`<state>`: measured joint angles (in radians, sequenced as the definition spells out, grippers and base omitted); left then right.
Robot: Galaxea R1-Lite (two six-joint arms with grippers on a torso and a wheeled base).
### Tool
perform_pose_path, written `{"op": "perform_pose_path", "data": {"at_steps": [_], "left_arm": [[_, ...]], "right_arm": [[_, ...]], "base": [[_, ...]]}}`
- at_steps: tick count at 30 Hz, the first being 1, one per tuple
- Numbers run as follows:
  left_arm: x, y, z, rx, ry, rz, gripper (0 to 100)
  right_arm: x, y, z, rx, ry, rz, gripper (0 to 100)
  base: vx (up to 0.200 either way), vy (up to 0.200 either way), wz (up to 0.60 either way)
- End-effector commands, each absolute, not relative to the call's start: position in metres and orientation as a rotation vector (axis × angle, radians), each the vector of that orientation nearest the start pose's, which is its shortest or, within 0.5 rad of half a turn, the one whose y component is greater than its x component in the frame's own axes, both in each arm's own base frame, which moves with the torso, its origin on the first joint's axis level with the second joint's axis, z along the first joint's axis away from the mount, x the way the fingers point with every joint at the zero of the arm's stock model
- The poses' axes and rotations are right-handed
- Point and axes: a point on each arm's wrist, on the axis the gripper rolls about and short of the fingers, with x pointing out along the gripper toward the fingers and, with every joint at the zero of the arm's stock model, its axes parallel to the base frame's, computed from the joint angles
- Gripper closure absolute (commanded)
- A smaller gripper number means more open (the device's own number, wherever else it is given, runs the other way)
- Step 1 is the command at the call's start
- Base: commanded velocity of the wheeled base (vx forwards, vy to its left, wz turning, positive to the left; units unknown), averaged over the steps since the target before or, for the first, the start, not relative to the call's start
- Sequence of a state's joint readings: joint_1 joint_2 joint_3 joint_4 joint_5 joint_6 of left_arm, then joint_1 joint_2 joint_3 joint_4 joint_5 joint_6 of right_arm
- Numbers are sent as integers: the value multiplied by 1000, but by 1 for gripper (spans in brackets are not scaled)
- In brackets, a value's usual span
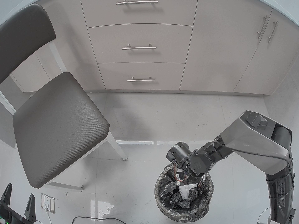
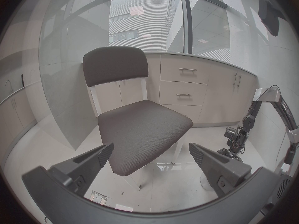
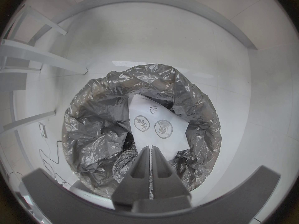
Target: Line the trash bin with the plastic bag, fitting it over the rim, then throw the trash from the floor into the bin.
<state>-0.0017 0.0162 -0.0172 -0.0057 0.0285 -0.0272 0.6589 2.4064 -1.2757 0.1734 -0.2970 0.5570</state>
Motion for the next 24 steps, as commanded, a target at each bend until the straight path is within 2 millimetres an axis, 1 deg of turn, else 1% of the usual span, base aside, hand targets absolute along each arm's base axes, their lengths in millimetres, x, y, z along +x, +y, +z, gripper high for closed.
{"op": "perform_pose_path", "data": {"at_steps": [1, 9, 11, 17, 21, 24], "left_arm": [[-23, 1, 76, -28, -7, 28, 0], [-23, 1, 76, -28, -5, 28, 0], [-23, 1, 76, -28, -5, 28, 0], [-23, 1, 76, -28, -5, 28, 0], [-23, 1, 76, -28, -5, 28, 0], [-23, 1, 76, -28, -3, 28, 0]], "right_arm": [[310, 241, -34, -157, 1187, -32, 100], [297, 237, -44, -231, 1180, -76, 100], [284, 238, -49, -247, 1170, -61, 100], [259, 239, -61, -281, 1122, -49, 100], [247, 238, -62, -273, 1098, -20, 100], [244, 236, -63, -263, 1089, -15, 100]], "base": [[0, 0, 0], [0, 0, 0], [0, 0, 0], [0, 0, 0], [0, 0, 0], [0, 0, 0]]}}
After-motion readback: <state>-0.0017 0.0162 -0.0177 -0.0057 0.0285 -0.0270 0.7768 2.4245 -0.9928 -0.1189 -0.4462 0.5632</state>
